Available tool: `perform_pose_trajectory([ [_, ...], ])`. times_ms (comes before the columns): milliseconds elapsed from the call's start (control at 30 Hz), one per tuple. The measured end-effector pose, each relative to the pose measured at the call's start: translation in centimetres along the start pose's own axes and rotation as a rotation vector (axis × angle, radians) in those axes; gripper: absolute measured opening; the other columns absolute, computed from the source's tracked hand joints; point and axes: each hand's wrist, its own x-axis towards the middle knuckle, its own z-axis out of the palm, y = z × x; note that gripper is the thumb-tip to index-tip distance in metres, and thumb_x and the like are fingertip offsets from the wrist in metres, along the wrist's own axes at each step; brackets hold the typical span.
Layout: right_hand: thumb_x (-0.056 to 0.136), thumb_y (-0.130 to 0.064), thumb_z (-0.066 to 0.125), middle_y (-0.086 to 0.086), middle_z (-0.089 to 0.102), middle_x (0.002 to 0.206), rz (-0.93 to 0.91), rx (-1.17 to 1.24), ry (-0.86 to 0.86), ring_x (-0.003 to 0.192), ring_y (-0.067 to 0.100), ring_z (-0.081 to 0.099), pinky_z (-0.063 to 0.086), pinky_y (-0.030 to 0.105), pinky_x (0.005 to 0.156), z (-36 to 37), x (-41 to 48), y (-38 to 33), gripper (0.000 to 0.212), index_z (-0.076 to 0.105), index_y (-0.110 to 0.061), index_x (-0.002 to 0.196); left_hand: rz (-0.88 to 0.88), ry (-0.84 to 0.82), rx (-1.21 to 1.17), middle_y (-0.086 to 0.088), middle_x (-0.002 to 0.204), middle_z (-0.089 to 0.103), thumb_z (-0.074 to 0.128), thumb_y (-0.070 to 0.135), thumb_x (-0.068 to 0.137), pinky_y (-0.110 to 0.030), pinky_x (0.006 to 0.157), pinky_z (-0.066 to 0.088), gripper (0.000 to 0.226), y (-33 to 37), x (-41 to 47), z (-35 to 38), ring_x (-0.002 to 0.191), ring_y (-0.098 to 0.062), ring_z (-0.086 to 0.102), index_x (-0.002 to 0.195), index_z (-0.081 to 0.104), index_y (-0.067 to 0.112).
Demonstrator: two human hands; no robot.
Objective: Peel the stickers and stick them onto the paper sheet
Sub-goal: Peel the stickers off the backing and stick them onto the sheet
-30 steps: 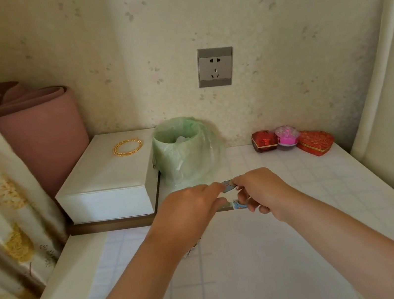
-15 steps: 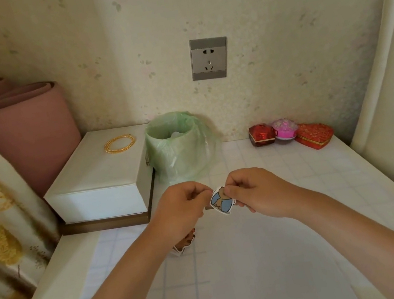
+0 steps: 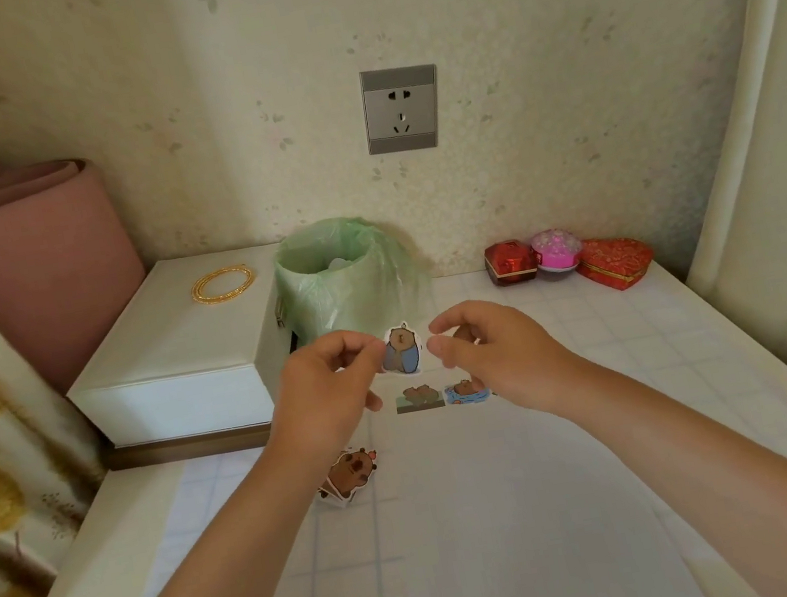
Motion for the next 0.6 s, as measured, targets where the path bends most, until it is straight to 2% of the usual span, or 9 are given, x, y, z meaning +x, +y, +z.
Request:
perform_pose_trajectory([
  [100,0.095,-0.027,0.065,0.002,0.074,0.093,0.063,0.217,0.004,0.055,0.013,0.059,0.042,0.014,0.046,0.0,-0.1,-0.6,0.013,0.071,-0.019,0.104,-0.014,-0.036,-0.055,0.007,0.082,0.074,0.067,0.024,0.093,-0.024,0.051,0.040,0.012,0.5,0.0,-0.1,0.056,-0.016,0.067,0.084,0.075,0.021],
  [267,0.095,-0.019,0.066,0.001,0.071,0.082,0.102,0.276,0.035,0.053,0.012,0.056,0.040,0.013,0.043,0.1,-0.1,-0.6,0.010,0.074,-0.015,0.090,-0.001,-0.072,-0.057,0.007,0.080,0.075,0.067,0.022,0.093,-0.024,0.048,0.044,0.012,0.5,0.0,0.2,0.057,-0.015,0.068,0.086,0.077,0.021],
  [367,0.095,-0.016,0.066,0.011,0.070,0.083,0.151,0.227,0.055,0.053,0.012,0.056,0.038,0.011,0.041,0.4,-0.2,0.0,0.013,0.074,-0.011,0.087,0.041,-0.121,0.071,0.013,0.086,0.076,0.068,0.025,0.092,-0.022,0.061,0.053,0.010,-0.5,0.1,0.4,0.066,-0.006,0.070,0.093,0.078,0.028],
  [400,0.095,-0.016,0.065,0.012,0.067,0.081,0.171,0.210,0.071,0.052,0.011,0.055,0.037,0.011,0.041,0.5,-0.2,0.2,0.014,0.074,-0.010,0.084,0.084,-0.138,0.177,0.015,0.094,0.075,0.068,0.027,0.092,-0.015,0.069,0.052,0.013,-1.0,0.1,0.6,0.075,0.000,0.069,0.102,0.076,0.030],
  [433,0.095,-0.015,0.064,0.010,0.065,0.078,0.195,0.200,0.093,0.052,0.011,0.055,0.037,0.010,0.040,0.6,-0.2,0.5,0.016,0.073,-0.010,0.082,0.125,-0.150,0.299,0.016,0.106,0.073,0.067,0.028,0.093,-0.006,0.077,0.046,0.024,-1.4,0.1,0.7,0.086,0.005,0.067,0.116,0.072,0.029],
  [467,0.096,-0.014,0.063,0.008,0.064,0.076,0.220,0.201,0.120,0.053,0.012,0.055,0.037,0.010,0.039,0.6,-0.2,0.7,0.018,0.071,-0.009,0.081,0.155,-0.167,0.408,0.017,0.119,0.068,0.066,0.030,0.094,-0.003,0.085,0.040,0.036,-1.8,0.2,0.7,0.100,0.005,0.063,0.129,0.064,0.029],
  [533,0.096,-0.014,0.061,0.005,0.064,0.076,0.262,0.201,0.164,0.054,0.014,0.055,0.035,0.011,0.038,0.4,-0.3,1.3,0.019,0.071,-0.010,0.081,0.205,-0.248,0.597,0.018,0.142,0.051,0.064,0.037,0.094,-0.014,0.105,0.033,0.052,-2.4,0.2,0.5,0.128,-0.003,0.047,0.144,0.048,0.033],
  [600,0.096,-0.018,0.062,0.007,0.069,0.081,0.283,0.179,0.166,0.053,0.014,0.056,0.035,0.016,0.042,0.2,-0.4,1.8,0.018,0.073,-0.013,0.083,0.272,-0.403,0.772,0.017,0.157,0.031,0.064,0.049,0.090,-0.029,0.119,0.023,0.067,-3.2,0.3,0.5,0.146,-0.008,0.021,0.150,0.036,0.037],
])
